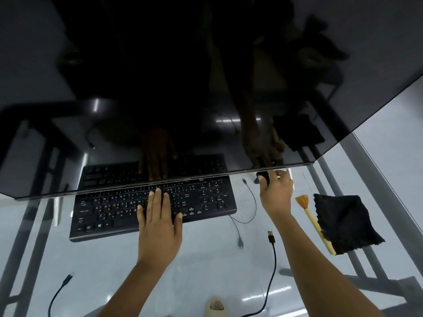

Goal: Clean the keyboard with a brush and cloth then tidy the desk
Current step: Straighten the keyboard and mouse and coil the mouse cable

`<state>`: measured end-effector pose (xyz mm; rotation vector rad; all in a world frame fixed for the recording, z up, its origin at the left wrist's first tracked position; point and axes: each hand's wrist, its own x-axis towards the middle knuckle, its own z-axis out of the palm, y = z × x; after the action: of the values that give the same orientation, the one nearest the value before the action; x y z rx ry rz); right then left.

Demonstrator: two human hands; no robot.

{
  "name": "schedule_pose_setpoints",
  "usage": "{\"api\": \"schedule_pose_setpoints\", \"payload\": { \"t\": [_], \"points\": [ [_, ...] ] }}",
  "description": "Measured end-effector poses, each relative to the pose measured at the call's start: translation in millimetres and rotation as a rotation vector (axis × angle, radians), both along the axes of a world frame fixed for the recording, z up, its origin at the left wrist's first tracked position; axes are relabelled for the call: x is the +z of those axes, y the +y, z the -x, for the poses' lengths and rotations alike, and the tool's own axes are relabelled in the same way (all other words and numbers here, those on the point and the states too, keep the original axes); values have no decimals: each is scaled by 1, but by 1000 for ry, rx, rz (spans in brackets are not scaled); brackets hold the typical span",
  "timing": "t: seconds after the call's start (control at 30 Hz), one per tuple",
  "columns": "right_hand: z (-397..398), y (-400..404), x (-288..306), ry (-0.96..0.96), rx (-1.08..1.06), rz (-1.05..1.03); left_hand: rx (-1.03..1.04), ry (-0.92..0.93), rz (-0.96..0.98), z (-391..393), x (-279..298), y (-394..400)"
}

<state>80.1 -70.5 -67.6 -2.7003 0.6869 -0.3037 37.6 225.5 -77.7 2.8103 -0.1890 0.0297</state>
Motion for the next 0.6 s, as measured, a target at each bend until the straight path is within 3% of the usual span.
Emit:
{"api": "schedule_pose_setpoints", "payload": {
  "t": [0.33, 0.47, 0.6],
  "points": [
    [15, 5, 8, -55, -19, -36, -24, -10, 51, 9, 9, 28],
    [40, 18, 18, -82, -47, -4, -12, -41, 45, 24, 21, 86],
    [53, 51, 20, -60, 60, 3, 91, -21, -36, 41, 26, 156]
  ]
}}
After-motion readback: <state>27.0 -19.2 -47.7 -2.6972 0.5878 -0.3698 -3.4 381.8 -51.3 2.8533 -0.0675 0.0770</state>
